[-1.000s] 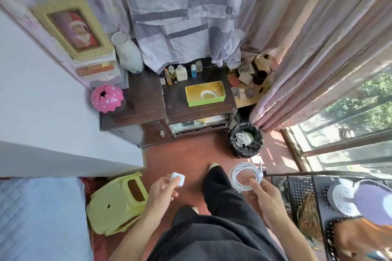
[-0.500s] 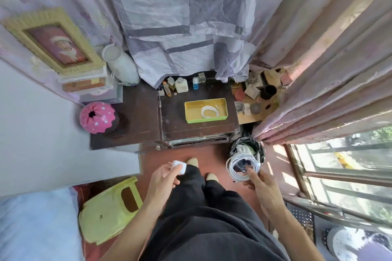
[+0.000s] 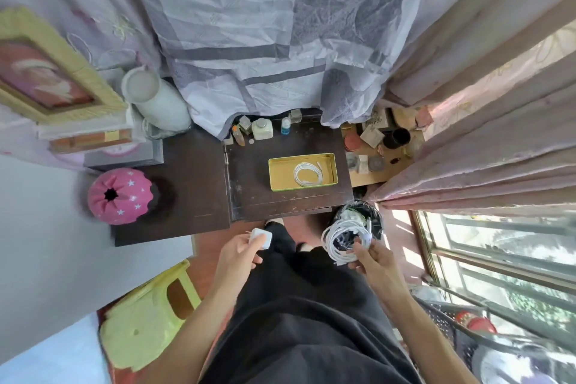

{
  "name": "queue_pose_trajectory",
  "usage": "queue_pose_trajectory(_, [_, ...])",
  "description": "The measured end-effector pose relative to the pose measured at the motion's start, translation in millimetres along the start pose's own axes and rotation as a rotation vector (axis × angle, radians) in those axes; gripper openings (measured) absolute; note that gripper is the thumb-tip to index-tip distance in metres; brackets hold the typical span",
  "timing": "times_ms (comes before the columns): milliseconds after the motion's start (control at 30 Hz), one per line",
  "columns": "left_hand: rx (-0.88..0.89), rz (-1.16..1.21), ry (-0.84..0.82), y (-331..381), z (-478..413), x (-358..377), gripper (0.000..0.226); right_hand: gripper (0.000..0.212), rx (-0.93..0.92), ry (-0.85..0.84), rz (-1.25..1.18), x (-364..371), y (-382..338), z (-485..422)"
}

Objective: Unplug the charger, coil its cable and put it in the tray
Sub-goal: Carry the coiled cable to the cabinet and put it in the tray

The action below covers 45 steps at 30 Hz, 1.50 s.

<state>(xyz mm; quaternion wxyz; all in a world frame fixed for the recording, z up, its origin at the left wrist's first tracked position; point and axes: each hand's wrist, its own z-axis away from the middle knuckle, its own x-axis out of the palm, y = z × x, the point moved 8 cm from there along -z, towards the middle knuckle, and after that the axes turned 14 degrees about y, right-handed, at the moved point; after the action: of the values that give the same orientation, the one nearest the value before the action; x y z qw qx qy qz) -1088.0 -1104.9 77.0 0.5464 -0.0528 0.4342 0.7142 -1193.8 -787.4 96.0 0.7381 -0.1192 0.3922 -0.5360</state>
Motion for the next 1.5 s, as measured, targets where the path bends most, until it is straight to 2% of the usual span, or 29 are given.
queue_pose_trajectory(167, [0.007, 0.041, -0.016, 28.2, -25.3, 11.9, 0.031, 0.04, 0.105, 0.024, -0.038, 30.2, -16.0, -24.5])
queue_pose_trajectory(367, [-0.029, 0.053, -0.009, 34.4, -61.2, 46.5, 0.034, 0.034, 0.165, 0.036, -0.046, 76.0, -35.8, -95.7])
queue_pose_trajectory(533, [-0.118, 0.101, 0.035, 7.6, -83.2, 73.0, 0.031, 0.029, 0.271, 0.09, 0.016, 124.5, -33.9, -180.4])
queue_pose_trajectory(800, [-0.215, 0.178, 0.02, -42.6, -80.5, 100.1, 0.043, 0.041, 0.174, 0.093, 0.224, 191.5, -20.5, -275.8])
queue_pose_trajectory(967, [-0.233, 0.185, 0.018, -32.8, -92.4, 113.4, 0.038, 0.029, 0.127, 0.094, 0.334, 206.2, -17.7, -297.9])
queue_pose_trajectory(1133, [-0.207, 0.16, 0.042, -22.6, -114.0, 127.3, 0.014, 0.029, 0.123, 0.098, 0.414, 210.3, -12.7, -309.9])
queue_pose_trajectory(1267, [-0.199, 0.156, 0.07, -15.9, -124.8, 135.7, 0.016, 0.022, 0.073, 0.105, 0.528, 210.7, -9.6, -313.9])
queue_pose_trajectory(1500, [-0.172, 0.117, 0.08, -4.4, -135.3, 143.5, 0.016, 0.036, -0.047, 0.13, 0.769, 214.6, -17.8, -316.2])
